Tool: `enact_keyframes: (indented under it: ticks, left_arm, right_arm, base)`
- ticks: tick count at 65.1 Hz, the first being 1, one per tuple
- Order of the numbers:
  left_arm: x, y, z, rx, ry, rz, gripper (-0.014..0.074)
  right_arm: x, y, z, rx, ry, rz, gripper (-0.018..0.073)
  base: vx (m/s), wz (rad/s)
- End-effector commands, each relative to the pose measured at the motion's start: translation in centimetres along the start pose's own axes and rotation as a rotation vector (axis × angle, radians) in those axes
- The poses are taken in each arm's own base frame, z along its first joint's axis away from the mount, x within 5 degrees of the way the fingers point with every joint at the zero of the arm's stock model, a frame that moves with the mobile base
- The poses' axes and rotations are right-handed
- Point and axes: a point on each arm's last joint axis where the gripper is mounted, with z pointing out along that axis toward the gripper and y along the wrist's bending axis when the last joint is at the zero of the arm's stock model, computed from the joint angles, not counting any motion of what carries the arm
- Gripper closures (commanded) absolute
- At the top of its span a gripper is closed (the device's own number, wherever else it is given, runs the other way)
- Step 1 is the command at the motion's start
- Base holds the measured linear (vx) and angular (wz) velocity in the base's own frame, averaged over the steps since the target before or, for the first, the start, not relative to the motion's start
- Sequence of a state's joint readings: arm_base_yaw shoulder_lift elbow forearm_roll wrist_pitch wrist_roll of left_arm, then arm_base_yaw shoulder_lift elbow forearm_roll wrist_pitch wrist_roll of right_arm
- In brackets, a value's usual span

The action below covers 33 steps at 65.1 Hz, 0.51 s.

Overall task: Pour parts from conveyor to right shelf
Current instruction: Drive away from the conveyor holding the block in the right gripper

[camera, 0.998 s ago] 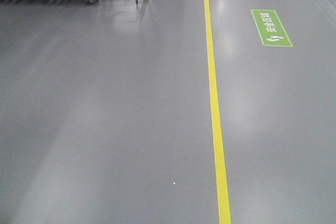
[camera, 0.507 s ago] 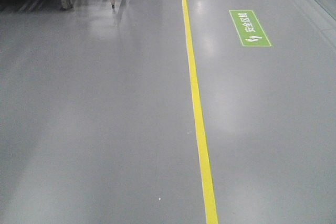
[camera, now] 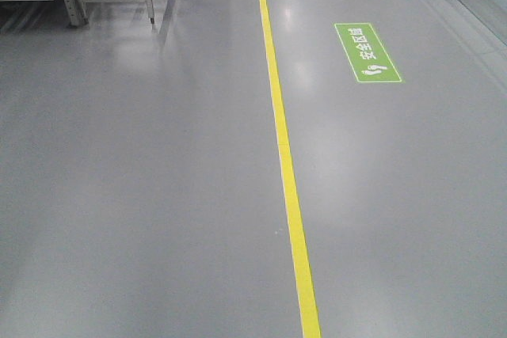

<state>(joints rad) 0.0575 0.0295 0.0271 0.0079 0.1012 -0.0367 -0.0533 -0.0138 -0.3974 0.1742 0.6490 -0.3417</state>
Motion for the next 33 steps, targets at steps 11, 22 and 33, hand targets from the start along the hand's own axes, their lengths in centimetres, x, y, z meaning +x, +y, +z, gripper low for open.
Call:
enact_keyframes:
  ticks: [11,22,33]
  left_arm:
    - [-1.29,-0.05,0.01,0.005,-0.081,-0.016,0.0602]
    - [-1.29,-0.05,0.01,0.005,-0.081,-0.016,0.0602]
    - [-1.29,-0.05,0.01,0.005,-0.081,-0.016,0.0602]
  right_arm:
    - [-1.37,-0.35,-0.01,0.021,-0.081,-0.002,0.0564]
    - [-1.37,-0.35,-0.01,0.021,-0.081,-0.002,0.0564]
    - [-1.37,-0.35,-0.01,0.021,-0.081,-0.002,0.0564]
  base:
    - [0.45,-0.03]
    - [0.51,-0.04]
    - [0.56,-0.05]
